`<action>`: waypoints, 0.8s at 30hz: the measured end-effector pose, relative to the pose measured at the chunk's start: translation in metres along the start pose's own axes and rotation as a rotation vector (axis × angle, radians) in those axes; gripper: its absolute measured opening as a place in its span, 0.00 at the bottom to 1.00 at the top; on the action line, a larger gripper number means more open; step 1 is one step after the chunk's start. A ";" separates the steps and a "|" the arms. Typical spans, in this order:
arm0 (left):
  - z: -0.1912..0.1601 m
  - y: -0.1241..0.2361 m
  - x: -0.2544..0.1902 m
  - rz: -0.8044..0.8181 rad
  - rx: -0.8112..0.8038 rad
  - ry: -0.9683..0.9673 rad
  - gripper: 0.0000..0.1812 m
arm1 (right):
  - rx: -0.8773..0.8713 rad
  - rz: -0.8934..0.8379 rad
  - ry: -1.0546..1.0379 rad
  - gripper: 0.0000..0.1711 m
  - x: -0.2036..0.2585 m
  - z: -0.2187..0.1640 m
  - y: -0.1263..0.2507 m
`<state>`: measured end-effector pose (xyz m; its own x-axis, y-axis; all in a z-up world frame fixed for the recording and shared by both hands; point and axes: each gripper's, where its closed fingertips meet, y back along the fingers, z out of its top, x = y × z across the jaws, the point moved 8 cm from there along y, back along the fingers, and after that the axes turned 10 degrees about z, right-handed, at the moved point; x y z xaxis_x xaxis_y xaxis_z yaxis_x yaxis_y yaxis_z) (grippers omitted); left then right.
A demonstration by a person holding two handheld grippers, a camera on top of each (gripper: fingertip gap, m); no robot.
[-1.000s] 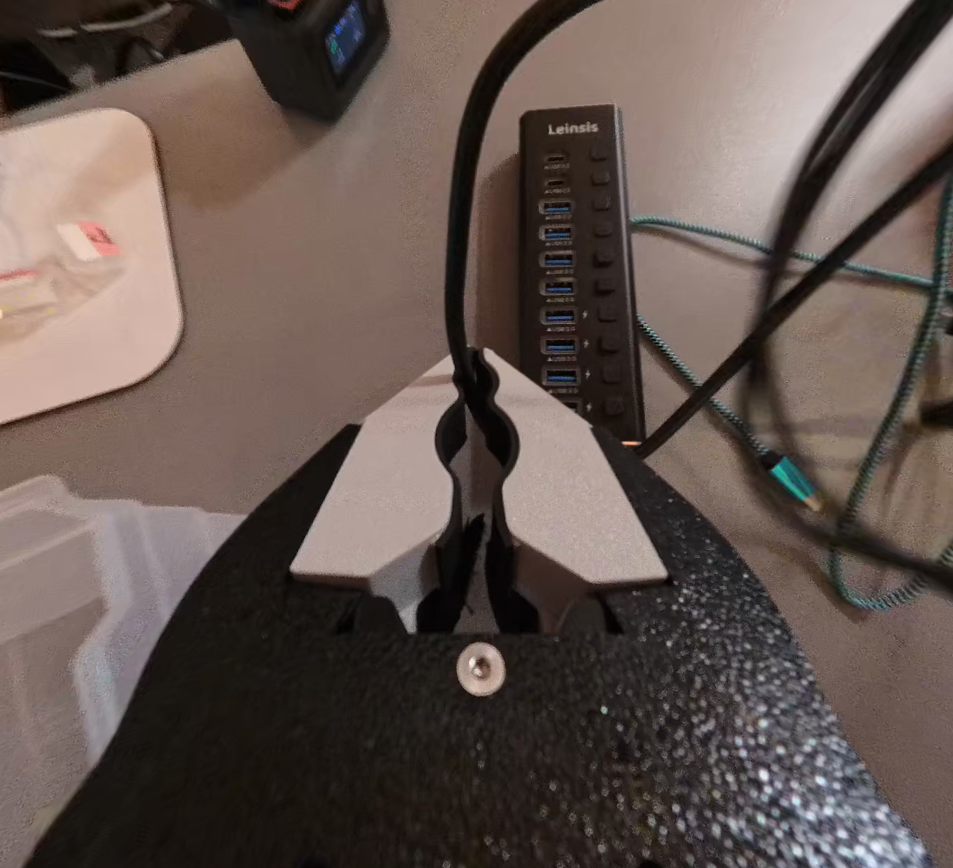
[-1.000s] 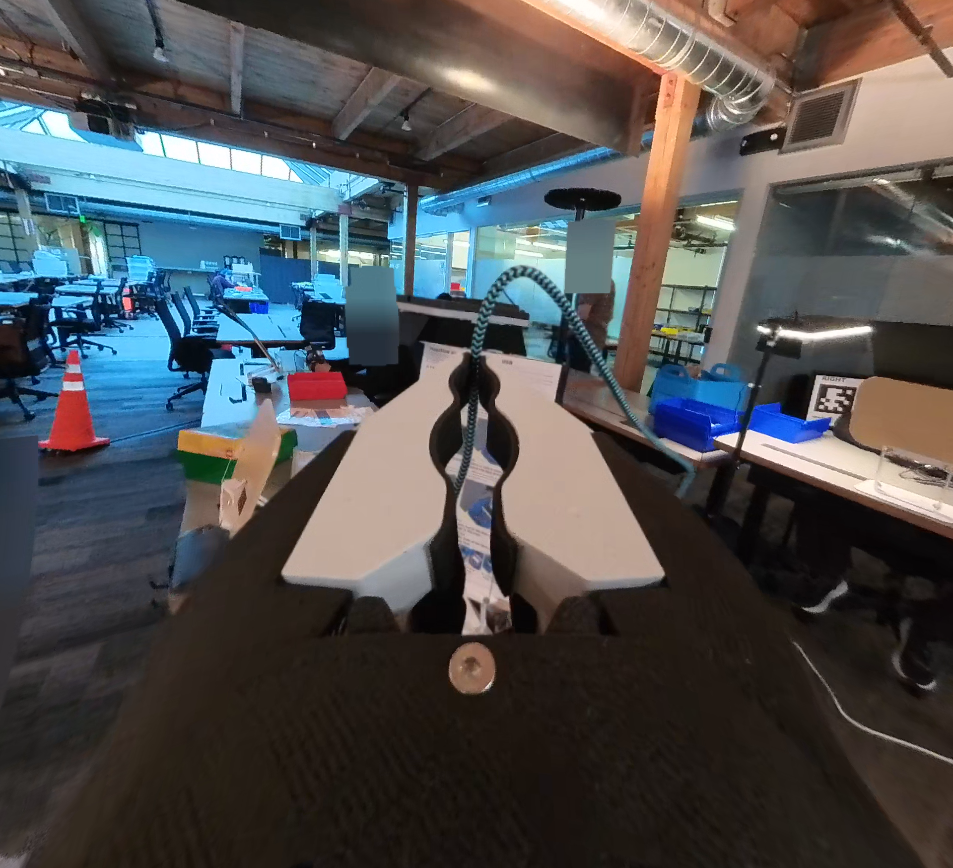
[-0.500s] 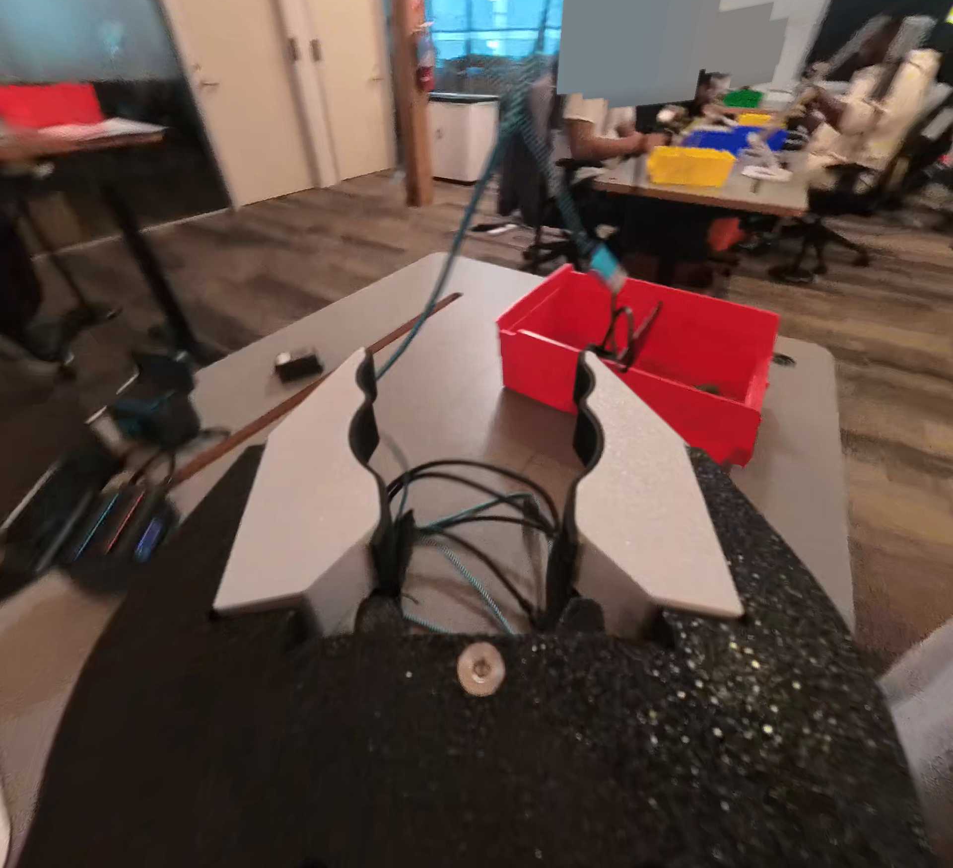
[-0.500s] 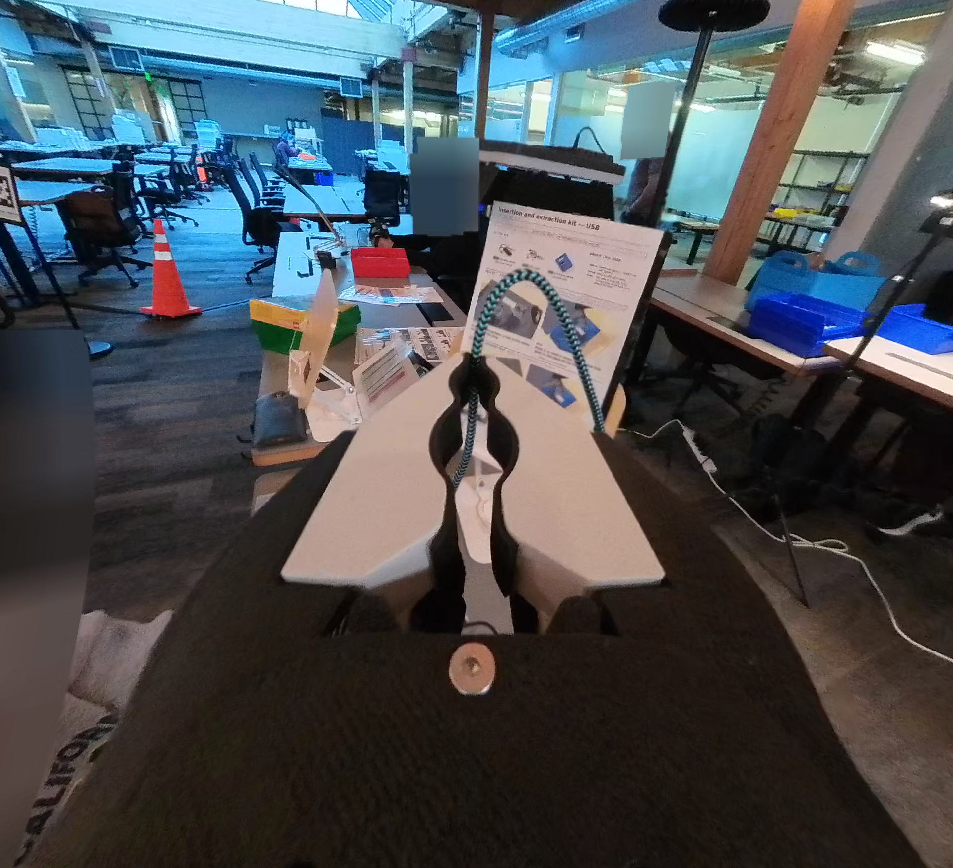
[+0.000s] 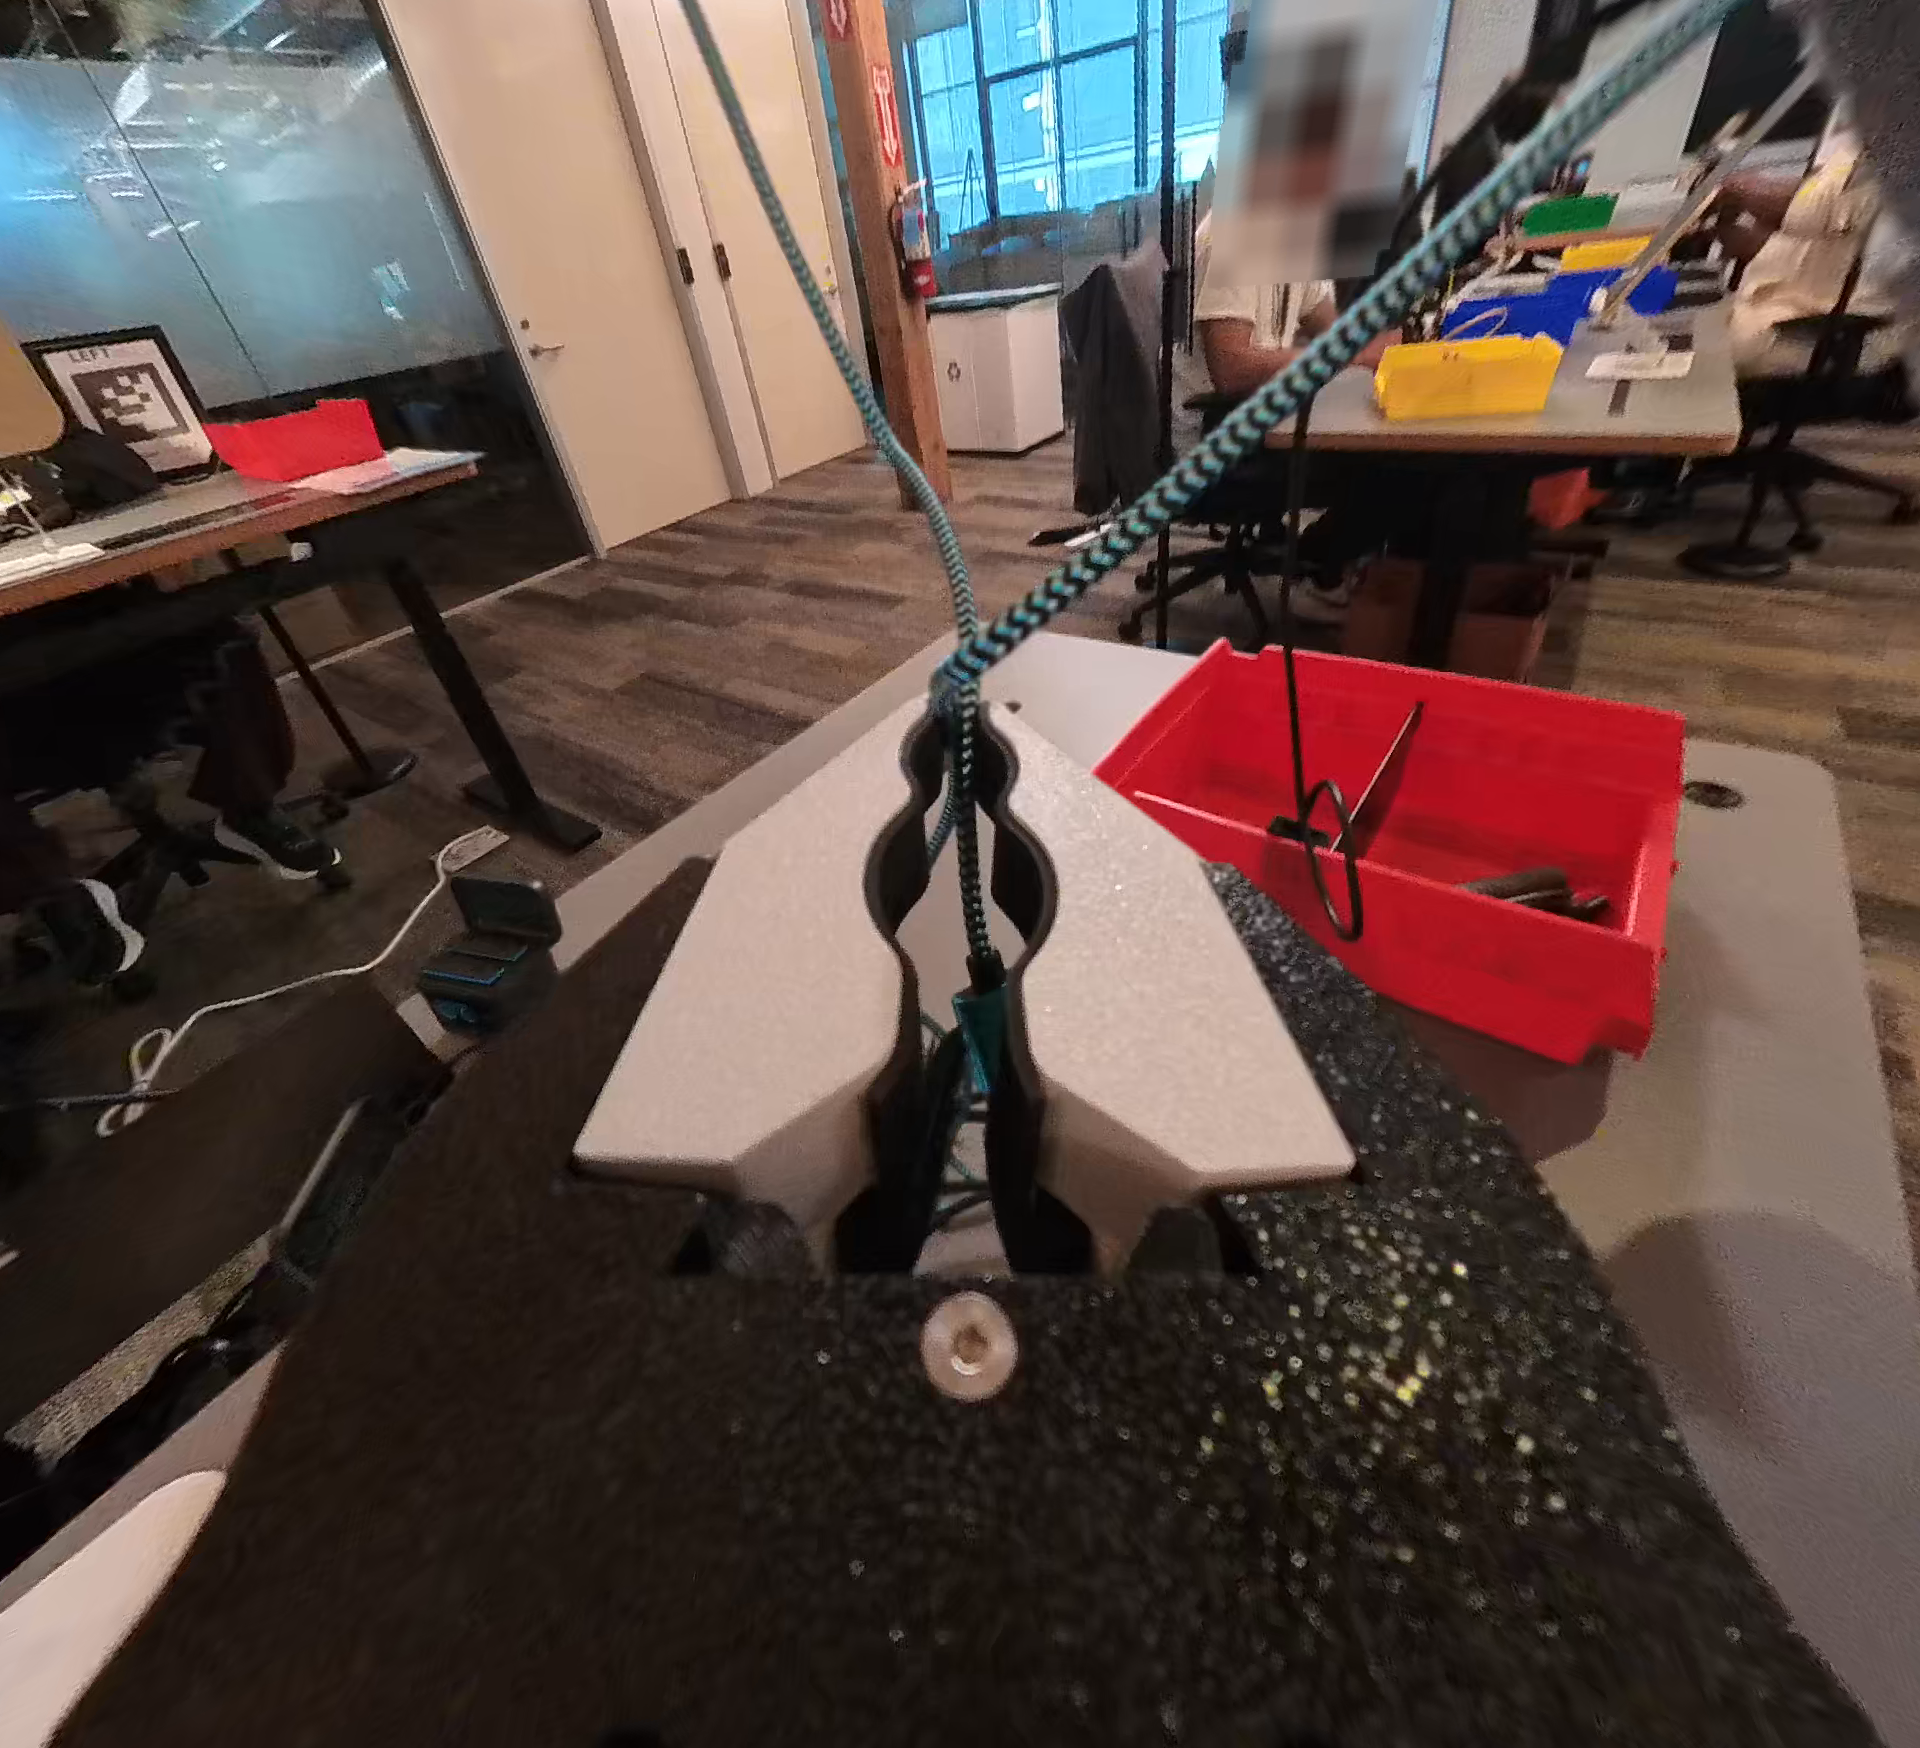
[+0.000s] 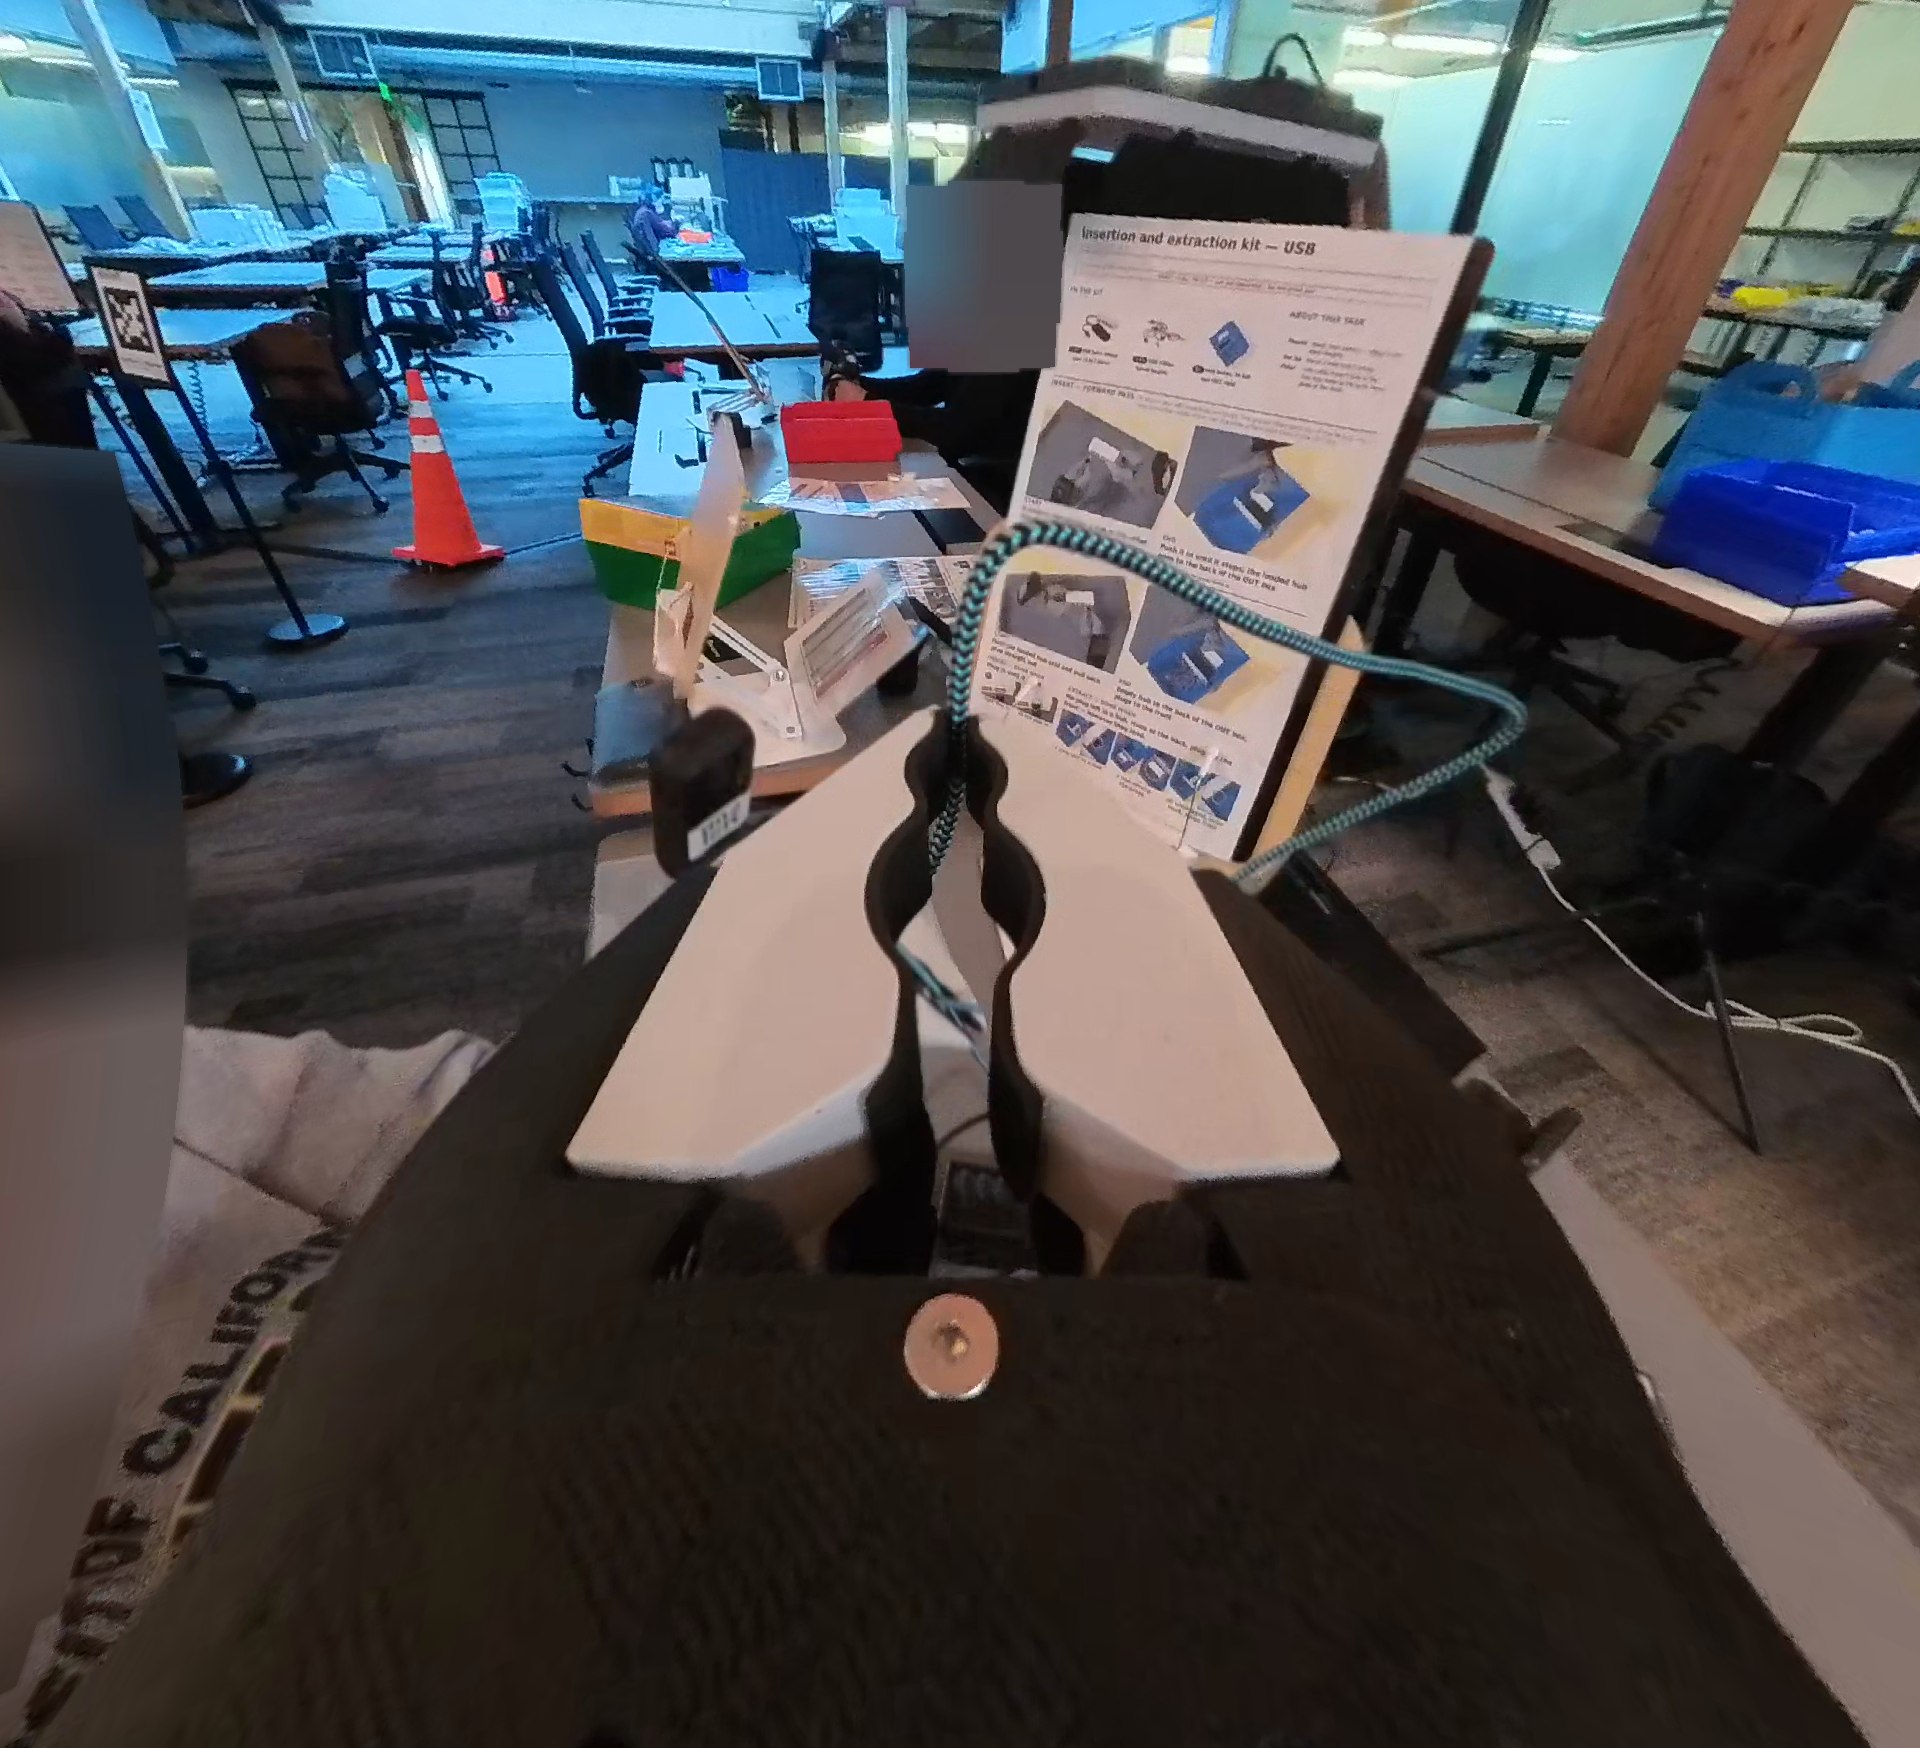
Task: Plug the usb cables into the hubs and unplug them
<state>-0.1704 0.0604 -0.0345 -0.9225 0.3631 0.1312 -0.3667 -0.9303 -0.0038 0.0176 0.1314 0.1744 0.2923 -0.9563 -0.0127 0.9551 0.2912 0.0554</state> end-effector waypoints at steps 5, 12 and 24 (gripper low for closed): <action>0.037 0.026 0.016 -0.088 -0.120 0.075 0.01 | -0.018 0.036 -0.029 0.00 -0.007 -0.013 0.019; 0.109 0.041 0.032 -0.158 -0.235 0.058 0.01 | -0.050 0.016 -0.011 0.00 -0.010 -0.027 0.028; 0.189 0.026 0.025 -0.544 -0.249 0.124 0.01 | -0.221 0.017 0.021 0.00 -0.010 -0.056 0.035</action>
<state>-0.1804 0.0358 0.1556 -0.5967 0.8000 0.0627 -0.7926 -0.5752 -0.2024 0.0508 0.1531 0.1211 0.3069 -0.9511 -0.0340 0.9370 0.3082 -0.1644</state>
